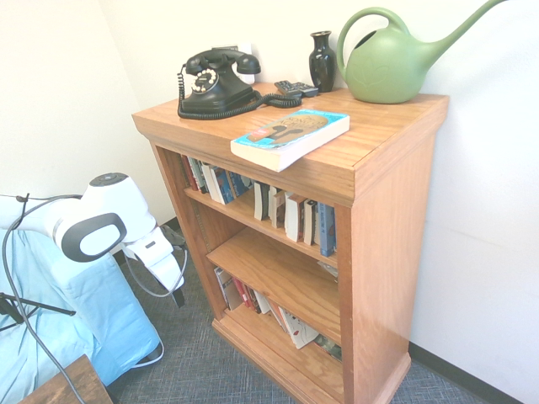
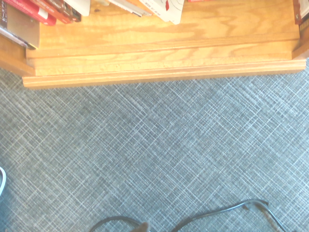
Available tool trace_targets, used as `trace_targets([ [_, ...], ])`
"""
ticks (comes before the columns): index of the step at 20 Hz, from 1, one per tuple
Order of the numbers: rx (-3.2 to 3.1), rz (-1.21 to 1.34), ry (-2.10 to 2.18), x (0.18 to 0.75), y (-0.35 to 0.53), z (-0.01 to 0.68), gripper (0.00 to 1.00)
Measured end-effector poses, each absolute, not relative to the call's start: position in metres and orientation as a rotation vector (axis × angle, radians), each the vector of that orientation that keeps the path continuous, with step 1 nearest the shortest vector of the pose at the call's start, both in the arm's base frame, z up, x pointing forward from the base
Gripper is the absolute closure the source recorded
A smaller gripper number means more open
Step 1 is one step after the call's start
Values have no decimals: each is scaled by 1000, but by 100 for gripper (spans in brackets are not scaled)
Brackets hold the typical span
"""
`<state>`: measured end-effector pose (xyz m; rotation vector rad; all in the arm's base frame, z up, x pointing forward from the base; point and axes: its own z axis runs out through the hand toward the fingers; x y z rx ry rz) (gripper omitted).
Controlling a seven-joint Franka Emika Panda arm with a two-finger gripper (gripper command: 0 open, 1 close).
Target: Organize the shelf
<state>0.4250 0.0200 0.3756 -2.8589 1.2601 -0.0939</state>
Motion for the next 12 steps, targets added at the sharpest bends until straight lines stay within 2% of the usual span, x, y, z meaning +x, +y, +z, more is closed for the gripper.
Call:
trace_targets([
  [6, -2863, -116, 1295, 431, 4, 384, 0],
  [12, -2988, -349, 1396, 452, -43, 464, 0],
])
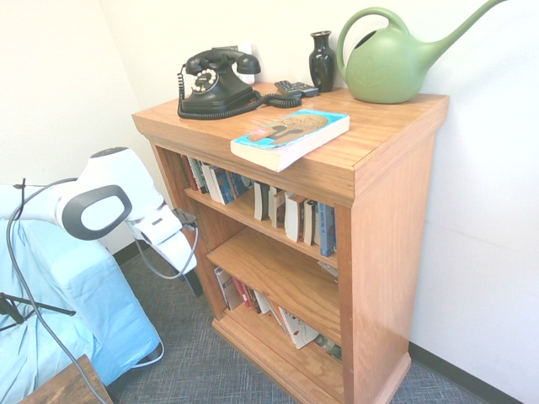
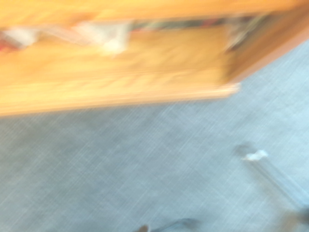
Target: Organize the shelf
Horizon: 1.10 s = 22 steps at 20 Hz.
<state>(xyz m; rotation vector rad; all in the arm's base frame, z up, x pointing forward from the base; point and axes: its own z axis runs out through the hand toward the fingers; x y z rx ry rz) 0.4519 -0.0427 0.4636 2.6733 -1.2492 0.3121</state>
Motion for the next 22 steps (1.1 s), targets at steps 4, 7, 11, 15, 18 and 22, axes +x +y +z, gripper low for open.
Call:
trace_targets([
  [4, 2522, 433, -1166, 462, -64, 517, 0],
  [7, 2395, 511, -1087, 466, -76, 558, 0],
  [11, 2251, 568, -1002, 472, -82, 597, 0],
  [15, 2080, 605, -891, 484, -74, 616, 0],
  [18, 1958, 594, -824, 489, -71, 615, 0],
  [22, 1856, 567, -780, 493, -51, 622, 0],
])
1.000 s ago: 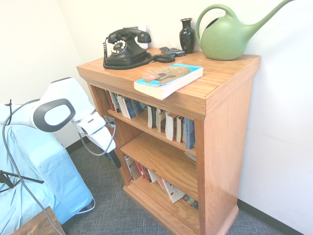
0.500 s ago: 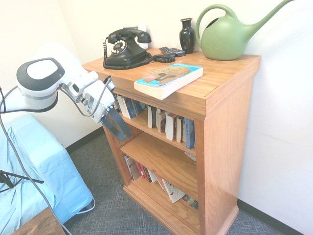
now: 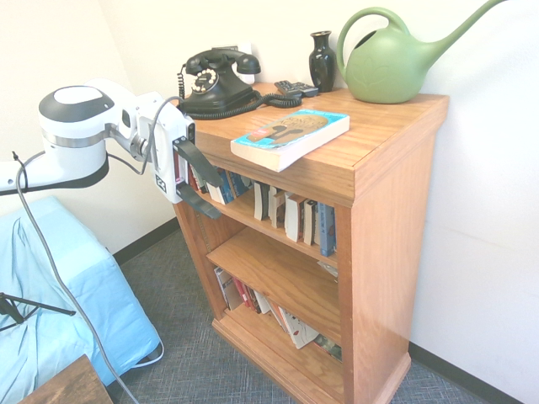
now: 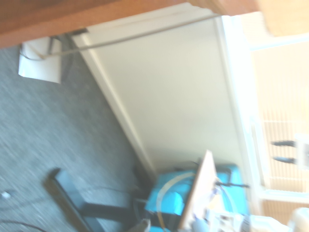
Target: Organize the shelf
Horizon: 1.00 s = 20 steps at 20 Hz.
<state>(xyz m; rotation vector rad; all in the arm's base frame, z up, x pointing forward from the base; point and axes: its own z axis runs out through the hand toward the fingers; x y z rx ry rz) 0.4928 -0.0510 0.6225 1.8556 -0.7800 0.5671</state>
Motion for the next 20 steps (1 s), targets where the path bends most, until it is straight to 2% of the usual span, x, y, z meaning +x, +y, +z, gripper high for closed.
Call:
trace_targets([
  [11, 1675, 482, -831, 523, -39, 616, 0],
  [20, 1655, 553, -779, 572, -27, 610, 0],
])
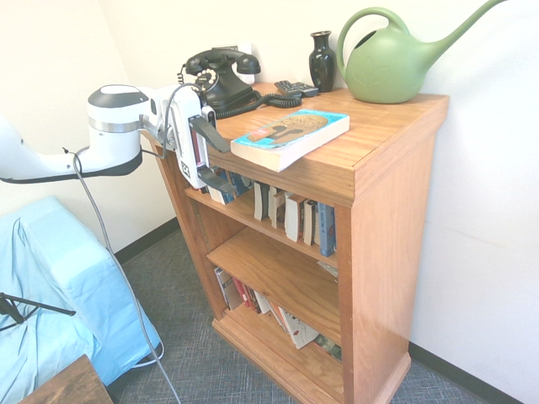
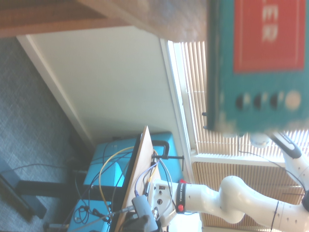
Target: Organize the shelf
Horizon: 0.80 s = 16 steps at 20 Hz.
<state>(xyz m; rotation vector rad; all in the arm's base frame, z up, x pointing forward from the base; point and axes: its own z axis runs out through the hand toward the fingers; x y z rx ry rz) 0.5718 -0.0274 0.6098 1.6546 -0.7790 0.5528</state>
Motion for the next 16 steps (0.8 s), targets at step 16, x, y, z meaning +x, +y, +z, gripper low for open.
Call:
trace_targets([
  [16, 1715, 642, -709, 599, -47, 614, 0],
])
